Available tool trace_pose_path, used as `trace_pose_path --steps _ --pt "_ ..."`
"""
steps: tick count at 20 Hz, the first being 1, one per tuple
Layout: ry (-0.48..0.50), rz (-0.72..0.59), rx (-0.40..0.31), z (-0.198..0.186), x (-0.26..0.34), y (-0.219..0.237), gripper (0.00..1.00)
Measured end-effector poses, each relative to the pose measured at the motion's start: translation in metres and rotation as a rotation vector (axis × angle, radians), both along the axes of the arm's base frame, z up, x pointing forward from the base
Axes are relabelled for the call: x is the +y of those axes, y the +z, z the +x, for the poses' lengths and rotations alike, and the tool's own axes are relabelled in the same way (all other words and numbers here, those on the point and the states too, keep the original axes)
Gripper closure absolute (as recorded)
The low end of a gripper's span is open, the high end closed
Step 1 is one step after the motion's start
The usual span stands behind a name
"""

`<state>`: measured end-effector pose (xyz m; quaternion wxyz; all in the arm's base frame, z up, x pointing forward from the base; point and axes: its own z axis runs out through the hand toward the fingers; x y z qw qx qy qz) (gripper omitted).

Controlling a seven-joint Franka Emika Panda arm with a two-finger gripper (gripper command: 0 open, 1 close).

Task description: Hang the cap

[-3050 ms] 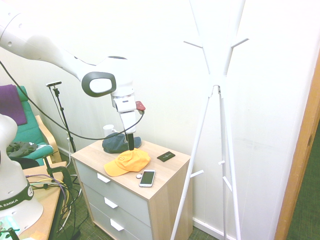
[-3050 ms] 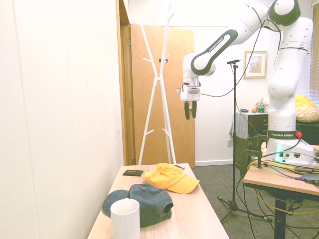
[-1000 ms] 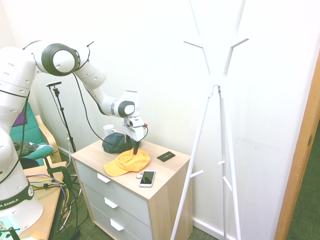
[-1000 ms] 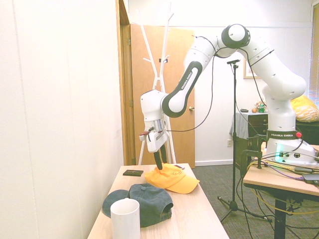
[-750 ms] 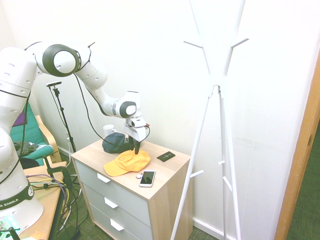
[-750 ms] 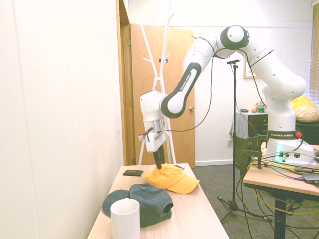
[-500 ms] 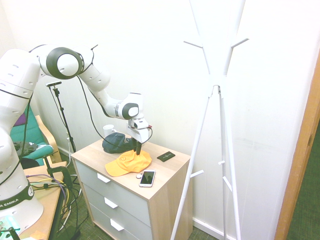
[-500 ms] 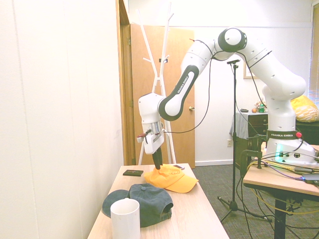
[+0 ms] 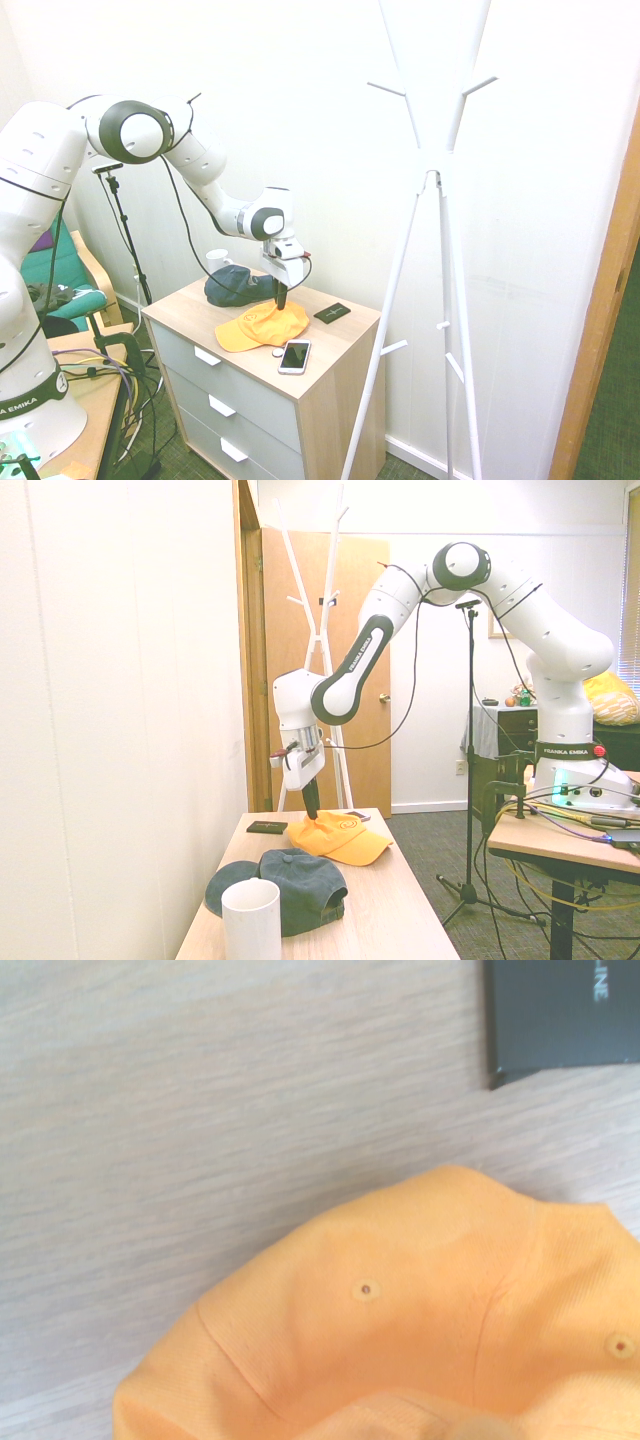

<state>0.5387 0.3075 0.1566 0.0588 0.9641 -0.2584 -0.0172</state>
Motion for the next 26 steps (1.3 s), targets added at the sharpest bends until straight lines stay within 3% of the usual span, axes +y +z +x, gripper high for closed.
trace_pose_path --steps 6,10,18,26 --pt "-0.019 -0.012 -0.004 0.01 -0.009 0.006 1.0" --pt "-0.028 -0.022 -0.037 0.02 -0.011 0.044 1.0" --pt "-0.033 -0.128 -0.174 0.02 -0.016 0.168 1.0" --pt "-0.1 -0.385 -0.34 0.007 -0.045 0.258 1.0"
